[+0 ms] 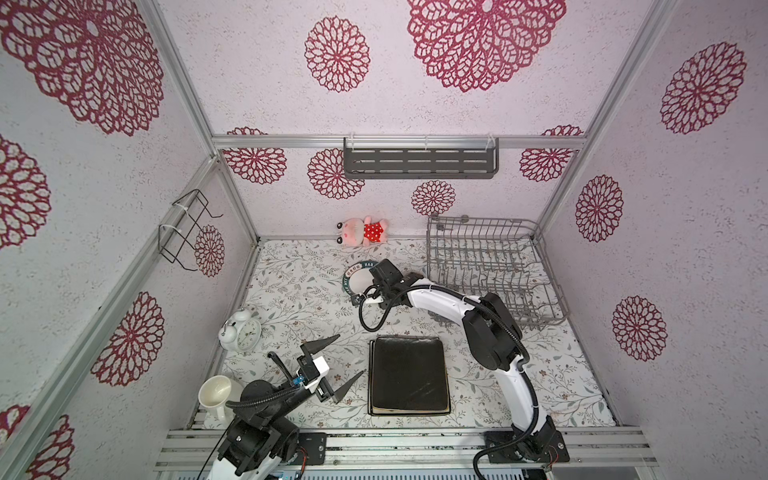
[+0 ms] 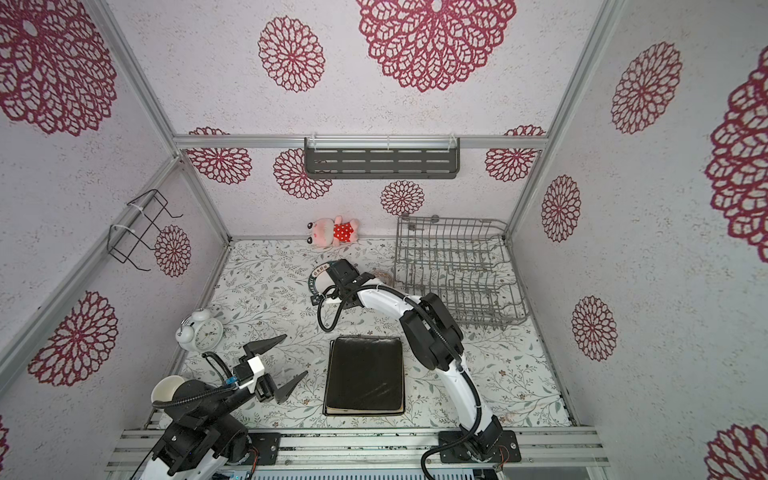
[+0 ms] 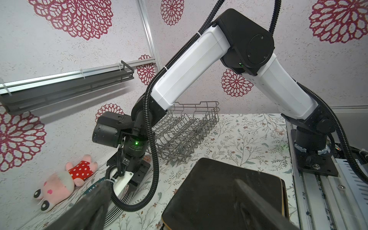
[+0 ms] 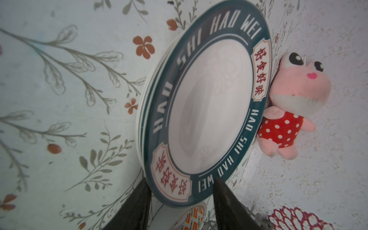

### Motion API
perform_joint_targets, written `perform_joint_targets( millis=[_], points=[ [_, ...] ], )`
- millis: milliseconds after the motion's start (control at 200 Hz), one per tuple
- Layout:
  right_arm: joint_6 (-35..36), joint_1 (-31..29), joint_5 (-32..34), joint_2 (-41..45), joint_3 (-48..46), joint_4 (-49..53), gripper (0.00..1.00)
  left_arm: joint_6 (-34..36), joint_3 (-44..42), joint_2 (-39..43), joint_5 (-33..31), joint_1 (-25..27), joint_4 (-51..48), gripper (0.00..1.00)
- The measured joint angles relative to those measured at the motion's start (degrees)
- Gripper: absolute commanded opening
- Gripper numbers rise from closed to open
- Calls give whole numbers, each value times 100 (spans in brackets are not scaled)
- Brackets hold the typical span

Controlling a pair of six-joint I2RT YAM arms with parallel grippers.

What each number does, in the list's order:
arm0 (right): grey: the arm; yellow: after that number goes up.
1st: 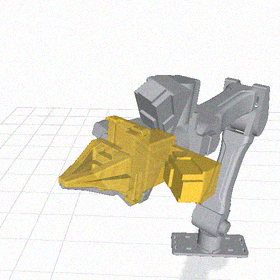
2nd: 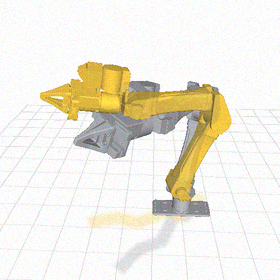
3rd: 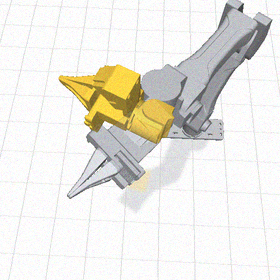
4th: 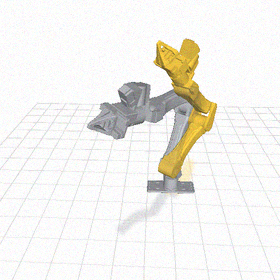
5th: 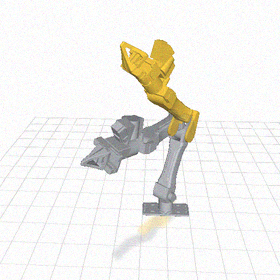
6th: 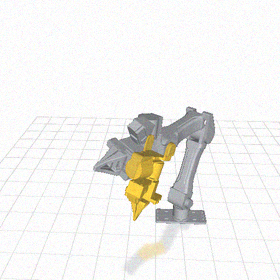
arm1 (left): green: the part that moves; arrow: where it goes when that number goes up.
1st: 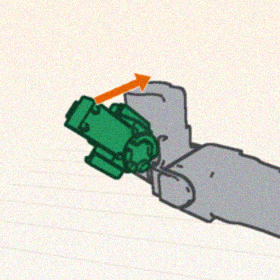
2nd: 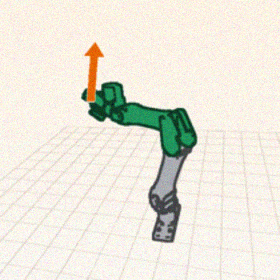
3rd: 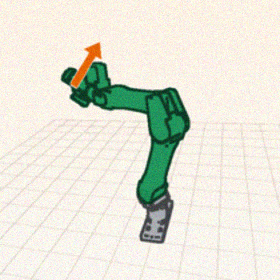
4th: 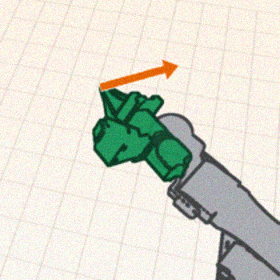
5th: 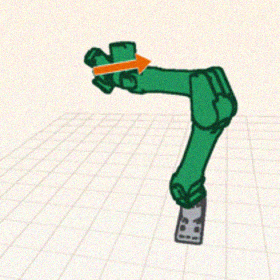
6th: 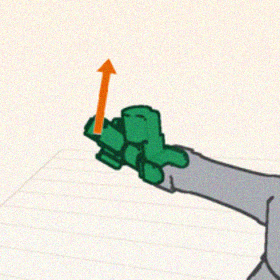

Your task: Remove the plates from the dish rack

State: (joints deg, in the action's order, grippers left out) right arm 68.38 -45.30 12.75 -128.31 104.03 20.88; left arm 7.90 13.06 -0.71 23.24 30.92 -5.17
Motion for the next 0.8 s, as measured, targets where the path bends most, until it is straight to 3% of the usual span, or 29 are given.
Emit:
perform_joint_targets(
  millis=[575,610,635,645,800],
  points=[
    [-61,61,2,-26,39,-7,57,0,0,0,-2,0,0,98],
    [-83,70,2,-26,37,-7,68,2,0,0,-2,0,0,97],
    [-120,76,2,-26,37,-9,93,2,0,0,-2,0,0,97],
    [-140,79,0,-24,35,-11,97,2,0,0,-2,0,0,97],
    [-264,125,-55,22,-96,-81,99,2,0,0,-4,0,-2,97]
  ],
)
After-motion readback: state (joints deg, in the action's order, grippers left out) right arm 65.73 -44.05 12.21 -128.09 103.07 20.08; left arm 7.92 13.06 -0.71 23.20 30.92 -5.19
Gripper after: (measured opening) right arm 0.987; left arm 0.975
